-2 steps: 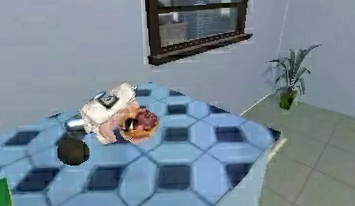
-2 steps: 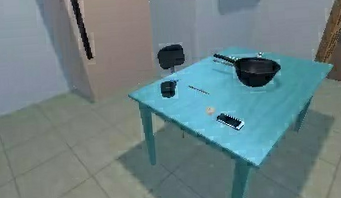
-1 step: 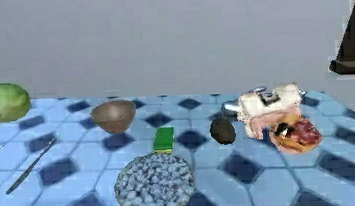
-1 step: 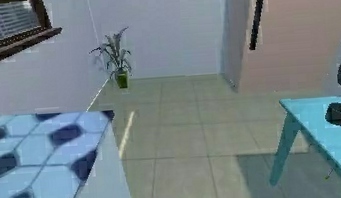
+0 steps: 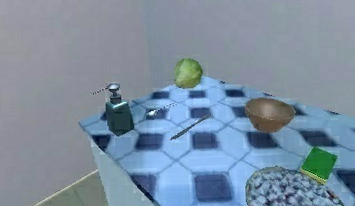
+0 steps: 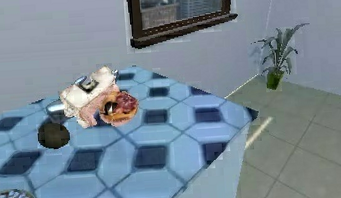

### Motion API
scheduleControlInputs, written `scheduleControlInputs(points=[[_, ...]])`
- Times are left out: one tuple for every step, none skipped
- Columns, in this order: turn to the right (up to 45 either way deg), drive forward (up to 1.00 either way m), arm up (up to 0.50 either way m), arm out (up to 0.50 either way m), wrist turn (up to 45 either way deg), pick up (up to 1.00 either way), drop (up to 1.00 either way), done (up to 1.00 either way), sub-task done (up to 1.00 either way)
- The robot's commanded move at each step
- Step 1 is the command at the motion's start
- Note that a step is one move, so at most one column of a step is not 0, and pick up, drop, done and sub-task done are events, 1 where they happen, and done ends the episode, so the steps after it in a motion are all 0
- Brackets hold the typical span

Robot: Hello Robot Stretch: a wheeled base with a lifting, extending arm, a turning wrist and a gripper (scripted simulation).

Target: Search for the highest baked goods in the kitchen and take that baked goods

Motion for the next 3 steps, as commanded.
scheduleControlInputs(points=[[-12.0,0.00,0.00,0.00,0.0,0.00,0.00,0.00,0.00],[0.0,0.00,0.50,0.00,0.0,0.00,0.00,0.00,0.00],[0.0,0.00,0.38,0.00,0.0,0.00,0.00,0.00,0.00]])
